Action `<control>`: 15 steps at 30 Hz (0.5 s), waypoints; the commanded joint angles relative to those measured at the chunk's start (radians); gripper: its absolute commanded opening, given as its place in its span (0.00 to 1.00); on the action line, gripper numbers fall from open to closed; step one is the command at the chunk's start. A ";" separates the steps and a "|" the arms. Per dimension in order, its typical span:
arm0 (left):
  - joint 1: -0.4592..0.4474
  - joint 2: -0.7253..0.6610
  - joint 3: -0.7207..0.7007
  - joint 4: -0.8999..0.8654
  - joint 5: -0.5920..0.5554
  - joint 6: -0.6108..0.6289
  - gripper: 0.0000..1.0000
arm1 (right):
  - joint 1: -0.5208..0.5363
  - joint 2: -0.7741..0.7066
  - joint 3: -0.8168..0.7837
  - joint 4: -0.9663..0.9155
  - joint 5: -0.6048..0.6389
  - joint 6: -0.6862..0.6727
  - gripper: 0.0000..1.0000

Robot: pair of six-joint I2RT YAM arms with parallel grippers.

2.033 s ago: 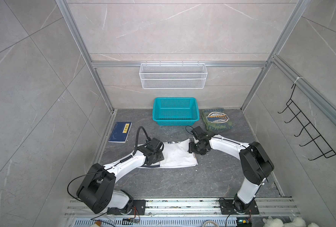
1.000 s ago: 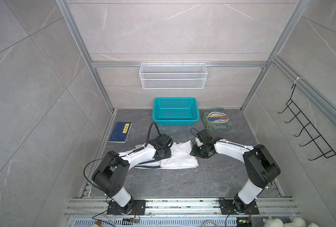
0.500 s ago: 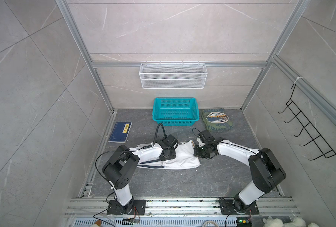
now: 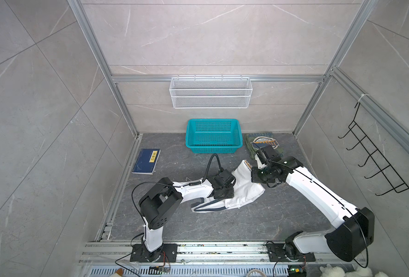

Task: Fold and stack tank tops
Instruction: Fold the tank top at the center of the table.

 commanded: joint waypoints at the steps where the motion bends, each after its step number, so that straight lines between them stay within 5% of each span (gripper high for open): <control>1: 0.010 -0.133 -0.031 0.019 -0.026 -0.024 0.40 | -0.002 -0.021 0.111 -0.157 0.024 -0.068 0.00; 15: 0.121 -0.424 -0.270 -0.061 -0.144 -0.006 0.43 | 0.217 0.218 0.373 -0.238 0.083 0.046 0.00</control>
